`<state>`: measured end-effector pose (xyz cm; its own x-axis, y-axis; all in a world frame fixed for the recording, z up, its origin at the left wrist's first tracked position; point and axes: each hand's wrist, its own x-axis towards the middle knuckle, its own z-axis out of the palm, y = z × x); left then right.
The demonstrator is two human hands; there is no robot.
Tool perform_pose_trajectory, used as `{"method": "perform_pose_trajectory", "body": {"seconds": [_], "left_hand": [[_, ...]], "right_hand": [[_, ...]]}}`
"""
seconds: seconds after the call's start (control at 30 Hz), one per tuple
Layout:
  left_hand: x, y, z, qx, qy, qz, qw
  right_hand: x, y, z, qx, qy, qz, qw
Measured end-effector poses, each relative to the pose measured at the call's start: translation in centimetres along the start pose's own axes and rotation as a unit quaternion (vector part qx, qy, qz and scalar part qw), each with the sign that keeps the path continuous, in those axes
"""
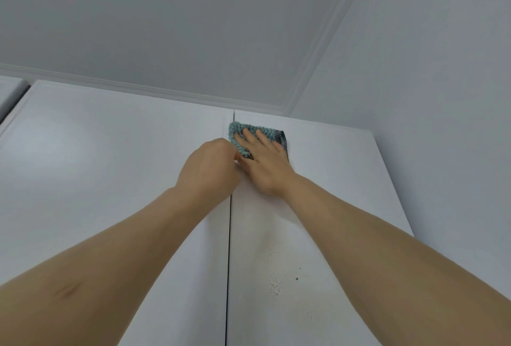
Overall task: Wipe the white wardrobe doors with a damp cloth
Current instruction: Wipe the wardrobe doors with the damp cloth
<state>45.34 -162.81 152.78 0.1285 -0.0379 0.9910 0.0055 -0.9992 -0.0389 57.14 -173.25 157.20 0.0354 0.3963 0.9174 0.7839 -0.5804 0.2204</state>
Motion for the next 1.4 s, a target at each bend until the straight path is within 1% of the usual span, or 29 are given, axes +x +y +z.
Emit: {"method": "perform_pose_trajectory", "body": {"seconds": [0.13, 0.23, 0.33, 0.4, 0.5, 0.63, 0.73, 0.8, 0.87, 0.97, 1.03, 1.1, 1.13, 1.2, 1.27, 1.4], "left_hand": [[-0.9, 0.6, 0.3, -0.005, 0.004, 0.013, 1.0], [-1.9, 2.1, 1.6, -0.015, -0.018, 0.041, 0.999], [-2.6, 2.9, 3.3, 0.003, -0.084, 0.063, 0.994], [-2.8, 2.8, 4.3, 0.028, -0.114, 0.074, 0.99], [-3.1, 2.9, 4.8, 0.056, -0.119, 0.082, 0.988], [-3.2, 3.2, 4.5, 0.061, -0.139, 0.079, 0.985], [-3.4, 3.1, 4.6, 0.066, -0.144, 0.081, 0.984], [-3.7, 3.3, 4.6, 0.063, -0.131, 0.074, 0.987], [-3.9, 3.8, 4.6, 0.065, -0.115, 0.064, 0.989], [-3.9, 5.0, 4.7, 0.078, -0.079, 0.066, 0.992], [-3.6, 6.1, 4.9, 0.065, -0.063, 0.073, 0.993], [-3.1, 7.4, 5.1, 0.038, -0.064, 0.078, 0.994], [-2.7, 8.0, 5.3, 0.022, -0.071, 0.077, 0.994], [-1.7, 8.8, 5.6, 0.016, -0.095, 0.083, 0.992], [-0.7, 9.2, 5.7, 0.048, -0.134, 0.085, 0.986], [0.9, 8.9, 5.9, 0.108, -0.173, 0.082, 0.975]], "right_hand": [[-3.8, 1.2, 0.6, -0.001, -0.026, -0.04, 0.999], [-6.2, 3.5, 0.2, 0.0, -0.028, -0.016, 0.999], [-8.0, 6.5, -0.8, 0.0, -0.03, 0.046, 0.998], [-9.5, 8.7, -1.4, 0.0, -0.029, 0.089, 0.996], [-12.2, 12.0, -2.6, 0.014, -0.013, 0.161, 0.987], [-15.3, 16.0, -3.4, 0.035, 0.014, 0.268, 0.963], [-15.2, 16.4, -2.3, 0.024, 0.043, 0.335, 0.941], [-14.1, 14.6, -1.4, 0.001, 0.053, 0.358, 0.932], [-12.9, 12.0, -0.6, -0.013, 0.055, 0.317, 0.947], [-11.5, 8.0, 0.2, -0.018, 0.036, 0.194, 0.98], [-10.7, 6.9, 0.2, -0.006, 0.011, 0.128, 0.992], [-9.9, 7.5, -0.2, 0.0, -0.005, 0.091, 0.996], [-9.4, 8.2, -0.7, -0.001, -0.009, 0.084, 0.996], [-8.9, 9.9, -1.8, -0.005, -0.005, 0.101, 0.995], [-8.7, 11.6, -2.7, 0.005, -0.002, 0.139, 0.99], [-9.9, 15.6, -3.7, 0.03, 0.034, 0.224, 0.973]]}}
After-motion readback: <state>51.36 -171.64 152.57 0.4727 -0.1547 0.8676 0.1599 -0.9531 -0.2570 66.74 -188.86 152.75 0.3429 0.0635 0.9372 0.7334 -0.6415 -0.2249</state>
